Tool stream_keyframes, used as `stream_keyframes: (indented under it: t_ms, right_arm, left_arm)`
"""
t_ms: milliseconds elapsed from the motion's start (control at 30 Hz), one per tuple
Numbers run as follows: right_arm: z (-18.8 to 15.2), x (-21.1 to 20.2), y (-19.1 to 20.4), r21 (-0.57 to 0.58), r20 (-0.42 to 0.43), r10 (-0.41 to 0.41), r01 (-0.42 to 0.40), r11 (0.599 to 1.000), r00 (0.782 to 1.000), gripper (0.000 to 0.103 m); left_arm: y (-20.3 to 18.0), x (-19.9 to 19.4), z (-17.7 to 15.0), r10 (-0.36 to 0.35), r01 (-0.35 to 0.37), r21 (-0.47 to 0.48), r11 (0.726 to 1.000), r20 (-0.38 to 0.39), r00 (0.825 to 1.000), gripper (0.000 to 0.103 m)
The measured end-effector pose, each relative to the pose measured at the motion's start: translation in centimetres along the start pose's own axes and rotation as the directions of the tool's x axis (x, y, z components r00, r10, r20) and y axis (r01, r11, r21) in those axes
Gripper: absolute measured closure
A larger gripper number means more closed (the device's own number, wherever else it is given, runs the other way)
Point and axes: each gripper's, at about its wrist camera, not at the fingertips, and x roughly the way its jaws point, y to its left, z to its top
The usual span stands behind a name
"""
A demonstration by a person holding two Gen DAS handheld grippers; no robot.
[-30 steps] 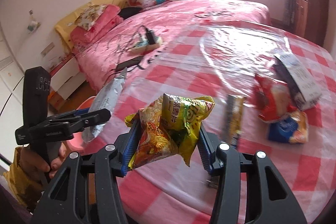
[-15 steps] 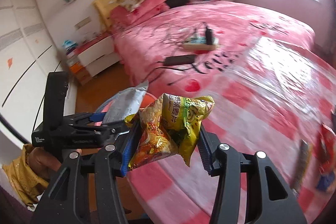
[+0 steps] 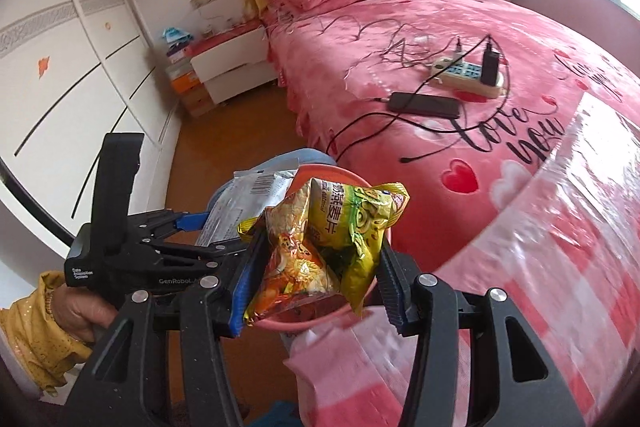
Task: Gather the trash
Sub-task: 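Carry the grey packet and yellow snack bags to the orange bucket and open both tools, then move both tools back over the remaining trash on the table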
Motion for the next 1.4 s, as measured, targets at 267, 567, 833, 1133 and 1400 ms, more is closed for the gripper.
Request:
stream_keyframes:
  t_ms: [267, 567, 833, 1133, 1400]
  right_arm:
    - [-0.2, 1.3, -1.7, 0.078, 0.001, 0.019, -0.019, 0.997, 1.0, 0.019]
    - [-1.9, -4.2, -4.7, 0.222, 0.113, -0.091, 0.064, 0.973, 0.989, 0.014]
    - [-4.2, -7.1, -6.4, 0.27, 0.136, -0.174, 0.132, 0.954, 0.975, 0.013]
    - [-7.2, -9.8, -7.9, 0.321, 0.163, -0.225, 0.164, 0.933, 0.961, 0.013]
    - [-8.8, -11.7, -8.5, 0.337, 0.186, -0.26, 0.187, 0.923, 0.948, 0.013]
  left_arm:
    - [1.0, 1.4, 0.1, 0.067, -0.067, -0.009, 0.998, -0.009, 0.998, 0.018]
    - [-0.2, 0.6, 0.6, 0.06, -0.061, 0.018, 0.998, 0.035, 0.998, 0.018]
    - [-2.5, 0.5, 0.6, 0.037, -0.04, 0.06, 0.997, 0.047, 0.998, 0.018]
    - [-5.8, 0.1, 0.3, -0.011, 0.004, 0.118, 0.993, 0.055, 0.998, 0.018]
    - [-9.2, -0.2, 0.0, -0.056, 0.046, 0.167, 0.985, 0.058, 0.997, 0.018]
